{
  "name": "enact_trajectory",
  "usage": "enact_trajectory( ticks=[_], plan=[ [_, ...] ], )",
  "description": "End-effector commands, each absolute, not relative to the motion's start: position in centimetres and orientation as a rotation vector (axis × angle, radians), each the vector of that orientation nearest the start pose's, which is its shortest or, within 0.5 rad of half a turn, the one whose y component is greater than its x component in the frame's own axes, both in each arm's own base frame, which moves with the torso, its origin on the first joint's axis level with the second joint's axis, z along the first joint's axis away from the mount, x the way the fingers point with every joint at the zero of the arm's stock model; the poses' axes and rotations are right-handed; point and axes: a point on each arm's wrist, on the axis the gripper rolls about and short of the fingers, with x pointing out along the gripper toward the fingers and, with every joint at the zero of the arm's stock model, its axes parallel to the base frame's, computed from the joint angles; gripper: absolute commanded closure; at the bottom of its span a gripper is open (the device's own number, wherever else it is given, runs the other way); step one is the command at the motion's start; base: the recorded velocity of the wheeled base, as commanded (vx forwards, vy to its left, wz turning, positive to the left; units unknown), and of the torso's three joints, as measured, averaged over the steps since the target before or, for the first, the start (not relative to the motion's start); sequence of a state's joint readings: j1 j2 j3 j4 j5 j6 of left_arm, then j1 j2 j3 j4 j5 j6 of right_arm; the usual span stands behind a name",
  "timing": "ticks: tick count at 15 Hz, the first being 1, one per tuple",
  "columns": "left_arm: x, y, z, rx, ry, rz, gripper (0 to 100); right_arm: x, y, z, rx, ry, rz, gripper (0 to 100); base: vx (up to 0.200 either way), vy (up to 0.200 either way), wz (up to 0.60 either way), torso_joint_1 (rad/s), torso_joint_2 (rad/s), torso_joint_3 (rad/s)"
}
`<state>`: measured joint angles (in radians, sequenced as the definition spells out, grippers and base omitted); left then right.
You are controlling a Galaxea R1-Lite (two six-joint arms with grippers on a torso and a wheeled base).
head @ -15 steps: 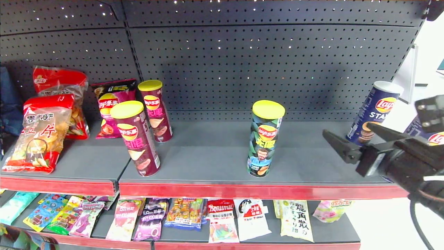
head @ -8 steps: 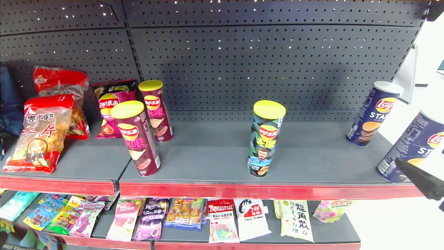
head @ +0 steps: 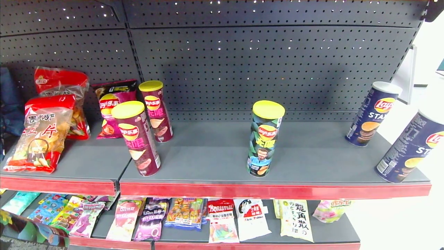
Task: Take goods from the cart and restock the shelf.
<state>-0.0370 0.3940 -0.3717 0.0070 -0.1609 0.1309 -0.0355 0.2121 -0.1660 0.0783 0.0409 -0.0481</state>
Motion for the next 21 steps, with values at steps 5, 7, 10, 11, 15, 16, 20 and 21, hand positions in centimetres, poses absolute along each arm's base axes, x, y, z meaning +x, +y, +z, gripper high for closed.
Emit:
enact_trajectory(
  ticks=[5,7,10,11,15,16,20,21],
  plan=[
    [0.2,-0.5,18.6,0.126,0.015,-0.236,100,-2.7,-0.2,8.4,-0.066,0.005,-0.100,0,0.000,0.000,0.00,0.000,0.00,0.000],
    [0.5,-0.5,18.5,0.124,0.029,-0.260,100,-2.7,-0.2,8.4,-0.064,0.005,-0.100,0,0.000,0.000,0.00,0.000,0.00,0.000],
    [0.9,-0.6,19.2,0.122,0.033,-0.296,100,-2.7,-0.2,8.3,-0.048,0.005,-0.101,0,0.000,0.000,-0.20,-0.002,0.00,0.001],
    [1.1,-0.6,19.3,0.121,0.037,-0.305,100,-2.7,-0.2,8.3,-0.046,0.005,-0.101,0,0.000,0.000,-0.60,-0.002,0.01,-0.002],
    [1.5,-0.8,19.2,0.115,0.060,-0.373,100,-2.7,-0.2,8.4,-0.046,0.004,-0.095,0,0.000,0.000,-0.60,0.006,0.00,0.001],
    [1.7,-0.8,19.3,0.114,0.066,-0.372,100,-2.7,-0.2,8.3,-0.046,0.005,-0.095,0,0.000,0.000,-0.60,0.002,0.00,0.002],
    [4.6,-0.9,20.7,0.097,0.120,-0.372,100,-2.7,-0.2,8.4,-0.051,0.004,-0.097,0,0.000,0.000,-0.30,0.002,0.00,0.001],
    [6.2,-1.0,21.0,0.086,0.130,-0.372,100,-2.7,-0.2,8.3,-0.051,0.006,-0.097,0,0.000,0.000,0.00,0.000,0.00,0.000]
  ],
)
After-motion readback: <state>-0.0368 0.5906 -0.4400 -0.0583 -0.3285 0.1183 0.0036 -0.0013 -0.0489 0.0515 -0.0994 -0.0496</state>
